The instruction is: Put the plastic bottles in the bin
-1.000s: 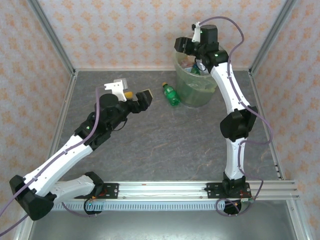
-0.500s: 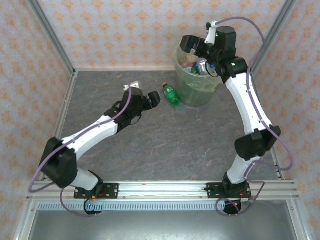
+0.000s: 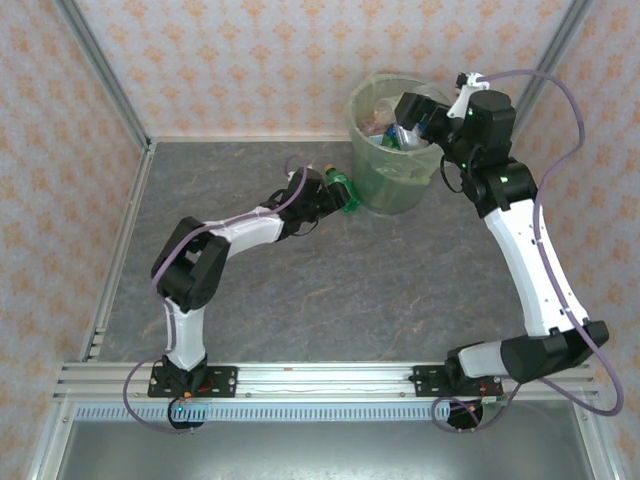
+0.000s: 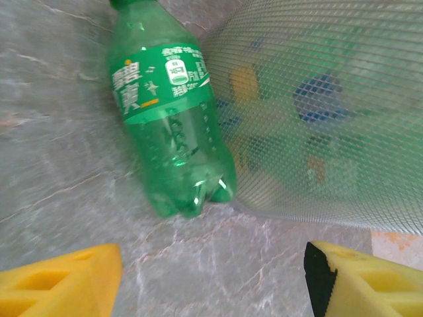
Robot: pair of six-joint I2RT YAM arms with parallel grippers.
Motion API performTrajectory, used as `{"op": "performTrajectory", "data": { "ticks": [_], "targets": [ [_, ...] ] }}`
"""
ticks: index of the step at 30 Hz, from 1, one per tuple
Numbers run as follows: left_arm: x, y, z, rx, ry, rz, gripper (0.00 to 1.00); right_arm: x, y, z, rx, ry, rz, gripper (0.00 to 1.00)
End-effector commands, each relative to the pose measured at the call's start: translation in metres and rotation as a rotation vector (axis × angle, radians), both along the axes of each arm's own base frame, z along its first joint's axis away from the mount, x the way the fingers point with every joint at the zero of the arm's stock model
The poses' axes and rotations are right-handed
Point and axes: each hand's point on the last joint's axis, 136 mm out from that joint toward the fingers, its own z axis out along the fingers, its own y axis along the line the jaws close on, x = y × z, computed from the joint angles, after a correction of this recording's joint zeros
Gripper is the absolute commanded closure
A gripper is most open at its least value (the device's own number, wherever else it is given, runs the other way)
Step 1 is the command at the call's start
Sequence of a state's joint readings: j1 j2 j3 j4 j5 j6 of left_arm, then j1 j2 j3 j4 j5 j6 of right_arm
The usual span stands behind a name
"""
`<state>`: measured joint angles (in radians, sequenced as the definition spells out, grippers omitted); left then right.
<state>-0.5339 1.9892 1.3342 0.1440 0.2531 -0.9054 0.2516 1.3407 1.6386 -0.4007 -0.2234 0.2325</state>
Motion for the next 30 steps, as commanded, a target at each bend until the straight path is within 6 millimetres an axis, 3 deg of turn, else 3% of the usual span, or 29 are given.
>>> {"op": "performTrajectory", "data": {
  "ticks": [1, 12, 27, 30],
  "targets": [
    [0.022, -0.015, 0.008, -0.07, -0.016, 0.005, 0.26, -0.014, -0.016, 0.015, -0.005, -0.044, -0.062, 0.0],
    [0.064, -0.014, -0.034, -0.021, 0.036, 0.101, 0.29, -0.034, -0.028, 0.022, -0.04, -0.066, -0.093, 0.0],
    [0.073, -0.008, -0.077, 0.069, 0.112, 0.137, 0.28, -0.03, -0.028, 0.025, -0.089, -0.078, -0.088, 0.0],
    [0.073, -0.005, -0.078, 0.073, 0.111, 0.139, 0.35, -0.03, -0.027, 0.027, -0.082, -0.081, -0.079, 0.0]
  ]
}}
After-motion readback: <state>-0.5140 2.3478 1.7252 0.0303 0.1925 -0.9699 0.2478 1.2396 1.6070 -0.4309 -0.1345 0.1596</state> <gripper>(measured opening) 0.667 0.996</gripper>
